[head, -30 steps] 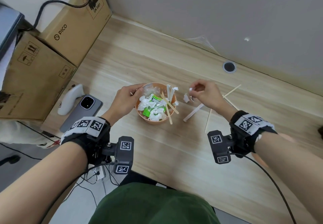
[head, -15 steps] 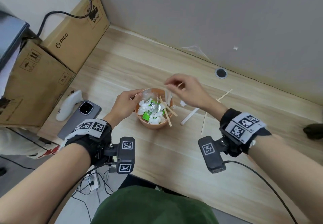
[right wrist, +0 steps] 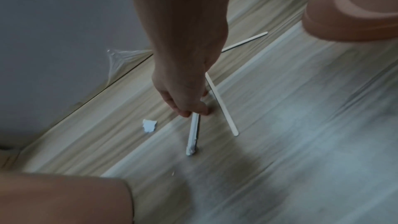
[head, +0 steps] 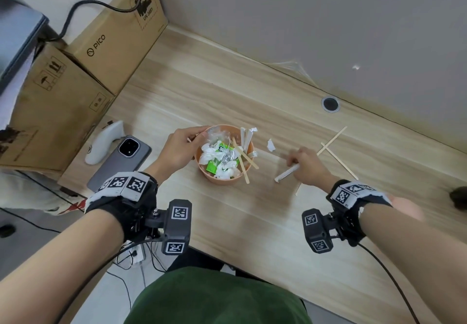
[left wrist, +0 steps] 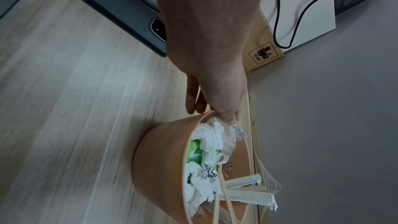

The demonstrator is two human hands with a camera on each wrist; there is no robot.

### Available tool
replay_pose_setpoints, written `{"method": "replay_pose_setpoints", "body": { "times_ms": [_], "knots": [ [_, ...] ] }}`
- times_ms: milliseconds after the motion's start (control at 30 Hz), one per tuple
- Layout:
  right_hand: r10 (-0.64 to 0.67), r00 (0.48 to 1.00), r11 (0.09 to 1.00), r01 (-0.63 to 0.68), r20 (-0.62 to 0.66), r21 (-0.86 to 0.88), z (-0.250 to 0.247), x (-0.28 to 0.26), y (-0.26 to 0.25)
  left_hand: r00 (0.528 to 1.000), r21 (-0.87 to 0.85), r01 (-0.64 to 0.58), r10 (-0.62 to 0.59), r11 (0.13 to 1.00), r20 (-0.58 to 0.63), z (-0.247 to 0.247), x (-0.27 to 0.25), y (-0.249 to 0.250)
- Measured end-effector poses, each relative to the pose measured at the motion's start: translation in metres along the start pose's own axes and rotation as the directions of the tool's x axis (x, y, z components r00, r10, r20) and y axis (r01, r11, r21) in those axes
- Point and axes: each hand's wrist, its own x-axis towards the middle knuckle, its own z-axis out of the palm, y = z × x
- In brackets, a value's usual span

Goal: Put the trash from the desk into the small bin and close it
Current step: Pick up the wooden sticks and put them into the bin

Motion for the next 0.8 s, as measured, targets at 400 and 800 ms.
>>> {"method": "replay_pose_setpoints", "body": {
  "times_ms": [400, 800],
  "knots": [
    [-0.143, 0.987, 0.989, 0.146, -0.078, 0.035, 0.011, 0.031, -0.038, 1.000, -0.013, 0.019, -0.018, 1.000, 0.008, -0.001, -0.002, -0.001],
    [-0.238, 0.970, 0.971, 0.238, 0.045, 0.002, 0.041, -0.013, -0.045, 1.000, -0.029, 0.000, 0.000, 1.000, 0.007, 0.000, -0.005, 0.000]
  ]
}}
